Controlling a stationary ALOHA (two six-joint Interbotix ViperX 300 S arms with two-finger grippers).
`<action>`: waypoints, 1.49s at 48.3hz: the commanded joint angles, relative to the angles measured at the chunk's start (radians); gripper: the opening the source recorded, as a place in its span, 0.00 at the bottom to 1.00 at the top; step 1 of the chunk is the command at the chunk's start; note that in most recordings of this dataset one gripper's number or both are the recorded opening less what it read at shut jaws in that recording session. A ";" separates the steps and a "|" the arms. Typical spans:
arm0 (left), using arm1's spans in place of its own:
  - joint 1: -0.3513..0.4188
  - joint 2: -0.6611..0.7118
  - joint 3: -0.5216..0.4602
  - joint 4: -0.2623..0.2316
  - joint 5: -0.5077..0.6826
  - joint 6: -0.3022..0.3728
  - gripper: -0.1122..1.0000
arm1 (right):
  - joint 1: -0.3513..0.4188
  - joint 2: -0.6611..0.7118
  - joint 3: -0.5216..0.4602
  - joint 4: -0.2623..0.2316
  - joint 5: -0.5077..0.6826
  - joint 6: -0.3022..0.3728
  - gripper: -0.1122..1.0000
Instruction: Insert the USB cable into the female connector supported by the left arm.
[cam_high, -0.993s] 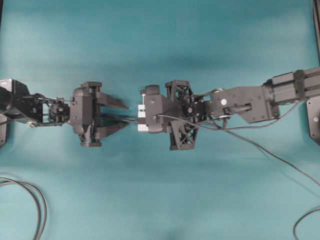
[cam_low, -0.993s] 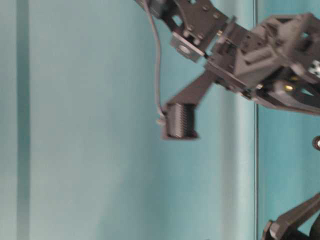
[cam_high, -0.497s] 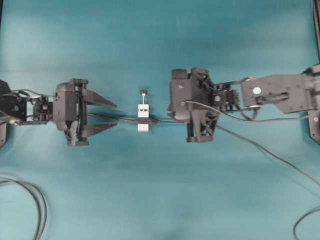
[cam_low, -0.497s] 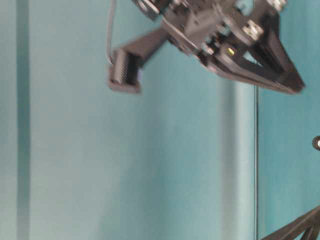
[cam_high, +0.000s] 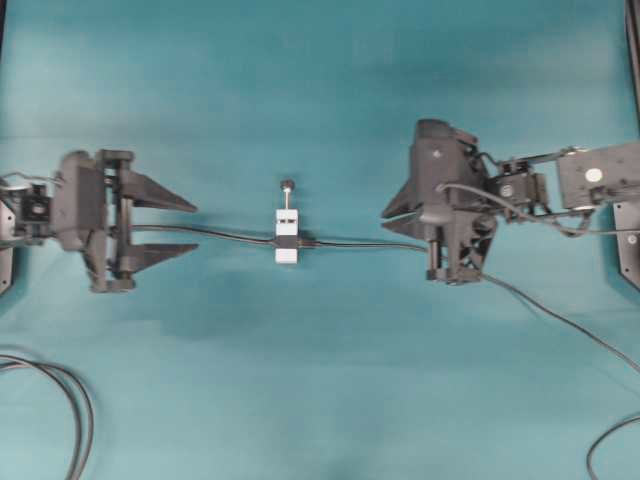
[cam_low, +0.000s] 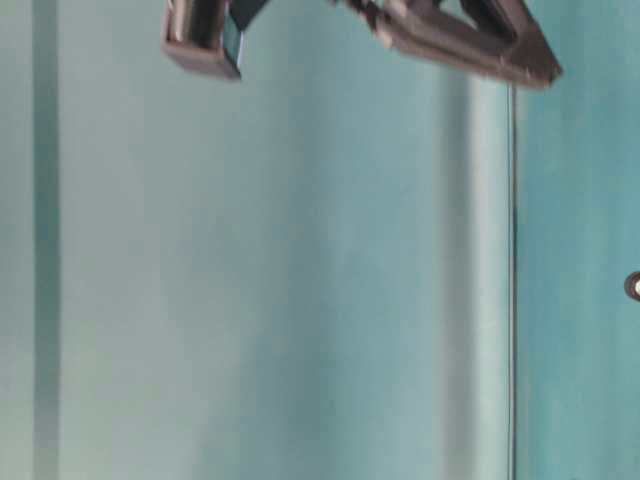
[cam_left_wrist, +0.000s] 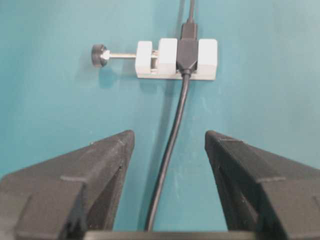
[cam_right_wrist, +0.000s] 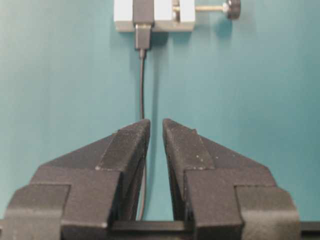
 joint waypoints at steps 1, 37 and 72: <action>-0.003 -0.080 0.015 -0.003 0.051 -0.028 0.70 | 0.002 -0.055 0.008 -0.002 -0.020 0.002 0.30; 0.000 -0.957 0.169 0.003 0.583 -0.026 0.70 | -0.003 -0.413 0.302 0.000 -0.193 0.005 0.30; 0.000 -0.940 0.166 0.005 0.514 -0.012 0.70 | 0.008 -1.006 0.497 -0.002 -0.034 -0.066 0.30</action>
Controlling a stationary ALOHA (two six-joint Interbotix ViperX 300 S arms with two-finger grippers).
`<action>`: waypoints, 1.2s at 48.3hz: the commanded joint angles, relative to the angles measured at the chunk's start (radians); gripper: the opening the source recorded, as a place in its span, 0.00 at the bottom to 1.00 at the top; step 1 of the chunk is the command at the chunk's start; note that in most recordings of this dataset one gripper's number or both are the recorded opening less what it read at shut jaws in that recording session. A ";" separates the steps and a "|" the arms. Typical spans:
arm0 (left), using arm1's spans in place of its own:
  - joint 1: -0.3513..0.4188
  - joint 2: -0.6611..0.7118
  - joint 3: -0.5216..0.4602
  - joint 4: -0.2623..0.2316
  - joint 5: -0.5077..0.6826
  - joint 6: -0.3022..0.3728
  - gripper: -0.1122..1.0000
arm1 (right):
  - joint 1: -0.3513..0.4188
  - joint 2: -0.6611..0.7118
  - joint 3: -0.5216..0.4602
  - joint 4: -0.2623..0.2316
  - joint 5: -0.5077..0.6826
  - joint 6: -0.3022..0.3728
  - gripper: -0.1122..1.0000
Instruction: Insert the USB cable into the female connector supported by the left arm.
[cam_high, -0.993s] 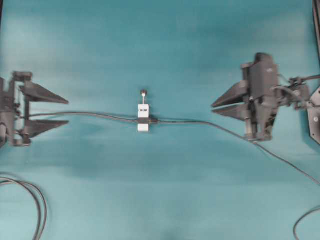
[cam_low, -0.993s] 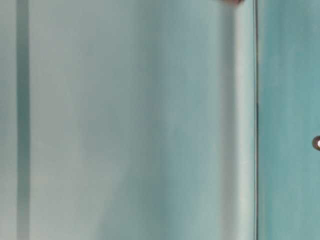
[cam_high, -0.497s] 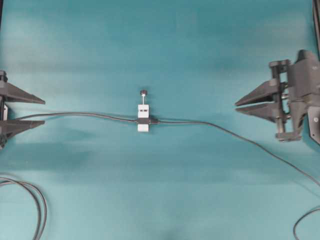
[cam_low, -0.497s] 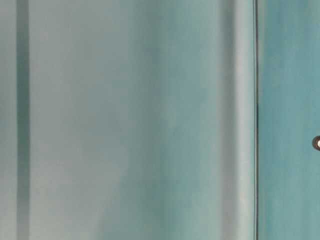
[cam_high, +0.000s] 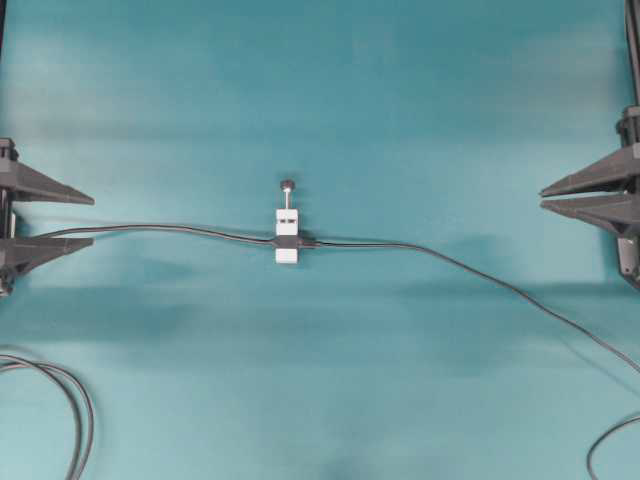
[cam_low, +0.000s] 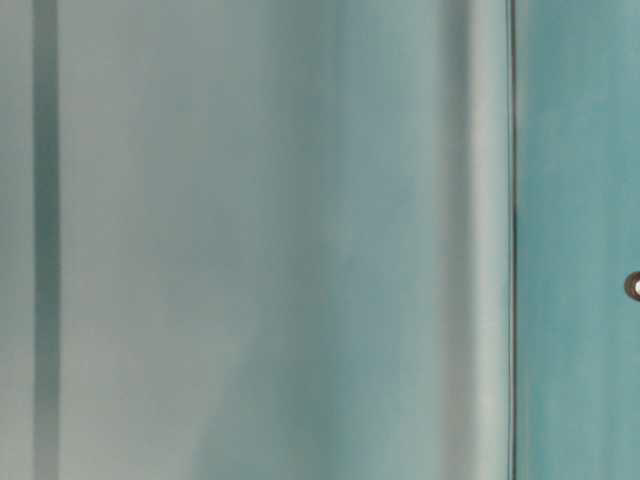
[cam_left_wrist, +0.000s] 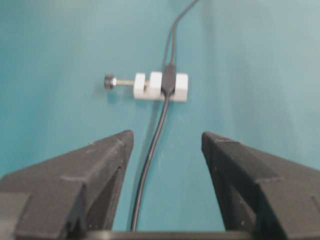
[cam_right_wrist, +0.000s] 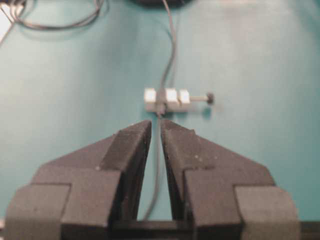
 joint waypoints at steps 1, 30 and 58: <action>0.003 0.015 -0.026 0.003 -0.023 0.006 0.70 | 0.002 0.003 -0.008 -0.002 0.066 -0.023 0.30; -0.008 0.018 0.006 0.018 0.044 0.028 0.70 | 0.002 0.003 0.025 -0.002 0.181 -0.026 0.30; -0.008 0.018 0.055 0.018 -0.029 0.023 0.70 | 0.002 0.003 0.037 -0.002 0.160 -0.028 0.30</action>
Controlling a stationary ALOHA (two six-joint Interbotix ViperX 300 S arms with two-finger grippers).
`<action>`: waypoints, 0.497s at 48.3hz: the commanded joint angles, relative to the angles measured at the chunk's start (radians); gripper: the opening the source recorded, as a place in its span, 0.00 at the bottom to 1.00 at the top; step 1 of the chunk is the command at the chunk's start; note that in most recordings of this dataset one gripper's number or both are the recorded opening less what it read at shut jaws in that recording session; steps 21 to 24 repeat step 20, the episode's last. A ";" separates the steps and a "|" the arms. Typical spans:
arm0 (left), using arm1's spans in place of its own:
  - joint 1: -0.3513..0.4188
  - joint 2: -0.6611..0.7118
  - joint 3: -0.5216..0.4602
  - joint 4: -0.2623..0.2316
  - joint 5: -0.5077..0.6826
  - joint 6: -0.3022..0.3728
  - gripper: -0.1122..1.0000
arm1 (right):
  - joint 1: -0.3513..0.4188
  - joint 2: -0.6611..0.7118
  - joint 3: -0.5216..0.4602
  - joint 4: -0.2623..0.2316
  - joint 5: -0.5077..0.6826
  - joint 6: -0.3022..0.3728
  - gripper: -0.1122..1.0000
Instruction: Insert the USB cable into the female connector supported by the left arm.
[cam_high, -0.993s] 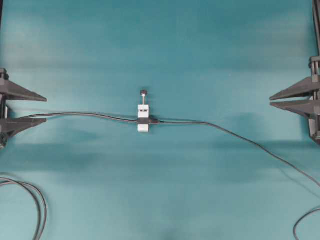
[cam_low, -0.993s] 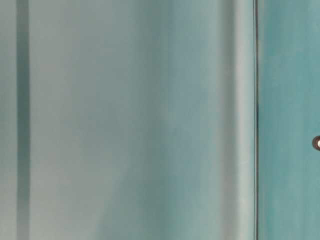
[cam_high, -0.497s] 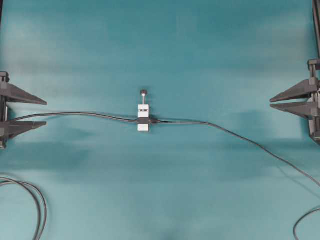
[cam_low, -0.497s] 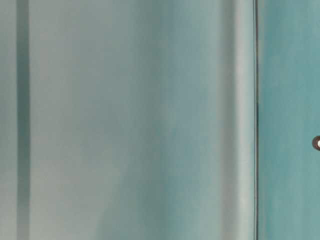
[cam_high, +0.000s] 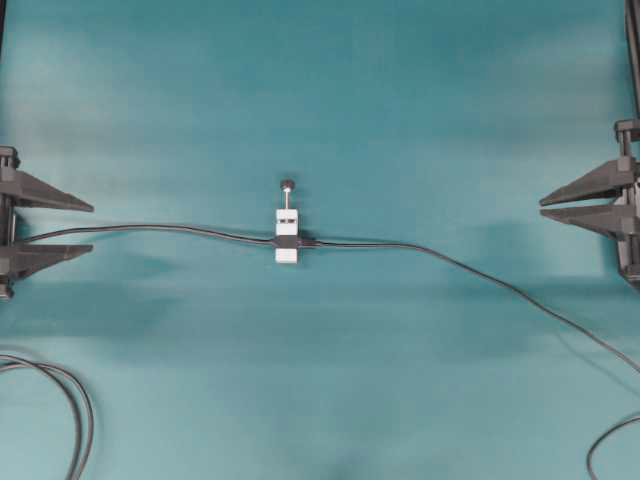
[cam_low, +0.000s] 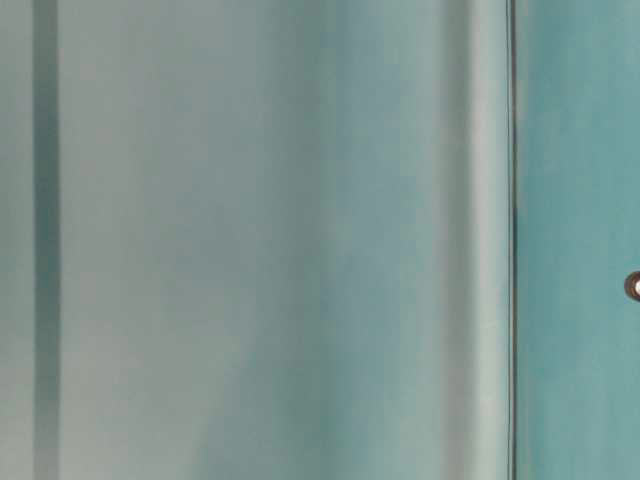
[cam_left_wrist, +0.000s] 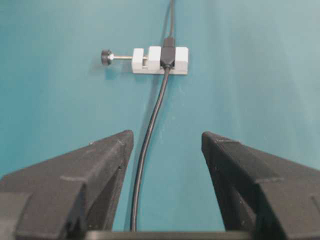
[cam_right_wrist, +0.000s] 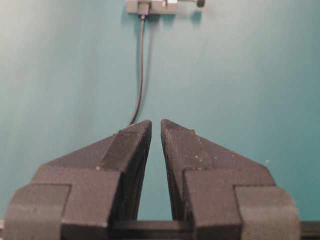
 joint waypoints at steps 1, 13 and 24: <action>0.000 0.014 -0.012 0.003 -0.012 0.006 0.70 | 0.002 0.008 -0.011 -0.002 -0.015 0.000 0.30; 0.000 0.014 -0.012 0.003 -0.012 0.006 0.70 | 0.002 0.008 -0.006 -0.002 -0.021 0.000 0.30; 0.000 0.014 -0.012 0.003 -0.012 0.006 0.70 | 0.002 0.008 -0.008 -0.002 -0.023 0.000 0.30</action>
